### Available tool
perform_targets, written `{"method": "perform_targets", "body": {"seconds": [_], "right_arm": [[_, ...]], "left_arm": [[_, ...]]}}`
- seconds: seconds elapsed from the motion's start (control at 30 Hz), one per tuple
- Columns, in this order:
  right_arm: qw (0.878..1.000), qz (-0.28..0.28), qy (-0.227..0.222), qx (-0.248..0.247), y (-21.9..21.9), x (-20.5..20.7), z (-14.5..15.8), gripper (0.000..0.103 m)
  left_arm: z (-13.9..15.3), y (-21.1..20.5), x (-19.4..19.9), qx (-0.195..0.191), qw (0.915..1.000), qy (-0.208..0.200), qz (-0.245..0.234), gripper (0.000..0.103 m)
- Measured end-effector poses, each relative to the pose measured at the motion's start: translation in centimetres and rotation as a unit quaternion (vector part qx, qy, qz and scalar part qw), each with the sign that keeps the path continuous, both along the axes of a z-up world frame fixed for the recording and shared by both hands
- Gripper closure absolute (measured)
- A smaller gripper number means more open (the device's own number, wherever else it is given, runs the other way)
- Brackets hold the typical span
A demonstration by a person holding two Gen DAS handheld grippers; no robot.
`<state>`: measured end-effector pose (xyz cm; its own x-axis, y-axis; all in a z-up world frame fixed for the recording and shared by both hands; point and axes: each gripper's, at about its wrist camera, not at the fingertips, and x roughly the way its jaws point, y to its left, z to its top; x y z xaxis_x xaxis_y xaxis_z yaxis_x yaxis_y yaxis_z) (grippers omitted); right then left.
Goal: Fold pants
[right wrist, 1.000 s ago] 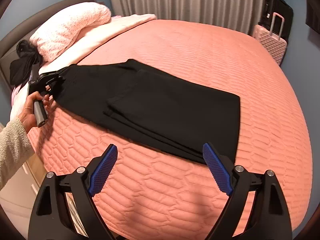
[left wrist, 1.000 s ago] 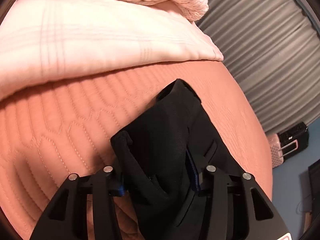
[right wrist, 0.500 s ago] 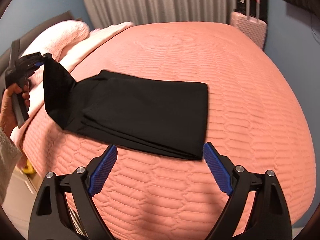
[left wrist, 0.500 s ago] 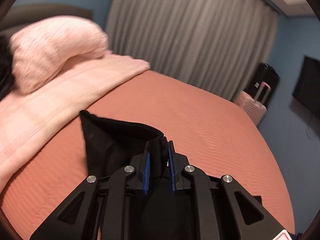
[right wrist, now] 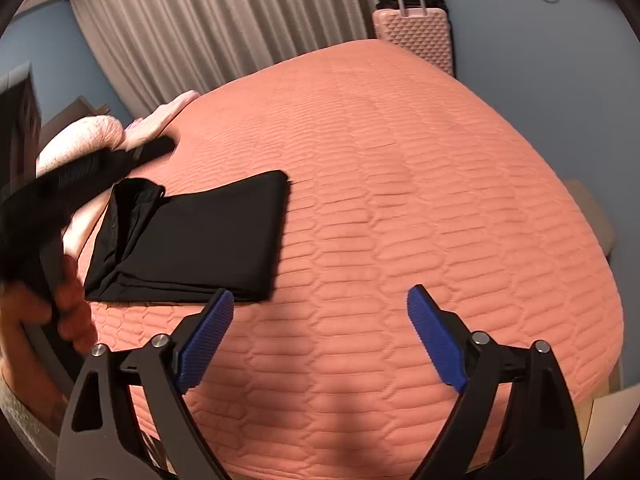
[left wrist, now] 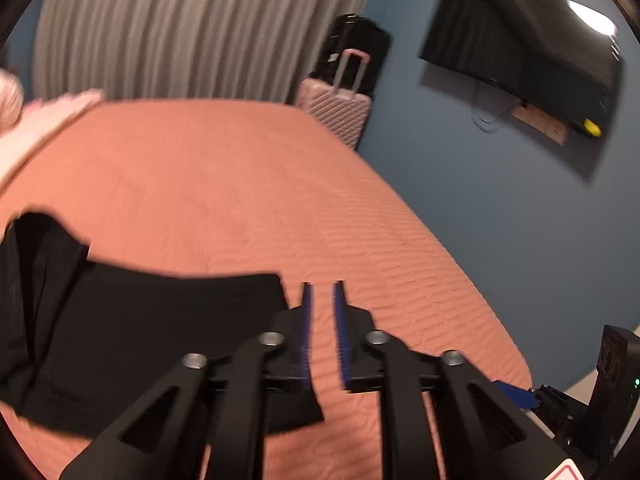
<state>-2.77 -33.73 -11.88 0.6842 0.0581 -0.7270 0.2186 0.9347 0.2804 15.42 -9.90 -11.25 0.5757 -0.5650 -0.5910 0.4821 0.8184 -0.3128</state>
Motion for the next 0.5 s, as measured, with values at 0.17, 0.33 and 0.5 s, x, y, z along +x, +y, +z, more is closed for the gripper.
{"method": "perform_targets", "body": {"seconds": [0.17,0.33,0.5], "right_arm": [[0.996,0.085,-0.016,0.003,4.4,4.4,0.9,0.014],[0.970,0.240,0.004,0.034,15.9,13.2,0.9,0.014],[0.938,0.336,0.059,0.060,27.8,22.6,-1.3,0.016]], "left_arm": [[-2.8,15.6,2.1,-0.055,0.9810,0.073,0.171,0.053],[-6.9,28.5,3.6,-0.015,0.9520,0.127,0.278,0.042],[-8.3,32.3,1.7,-0.014,0.9510,0.128,0.281,0.042]]}}
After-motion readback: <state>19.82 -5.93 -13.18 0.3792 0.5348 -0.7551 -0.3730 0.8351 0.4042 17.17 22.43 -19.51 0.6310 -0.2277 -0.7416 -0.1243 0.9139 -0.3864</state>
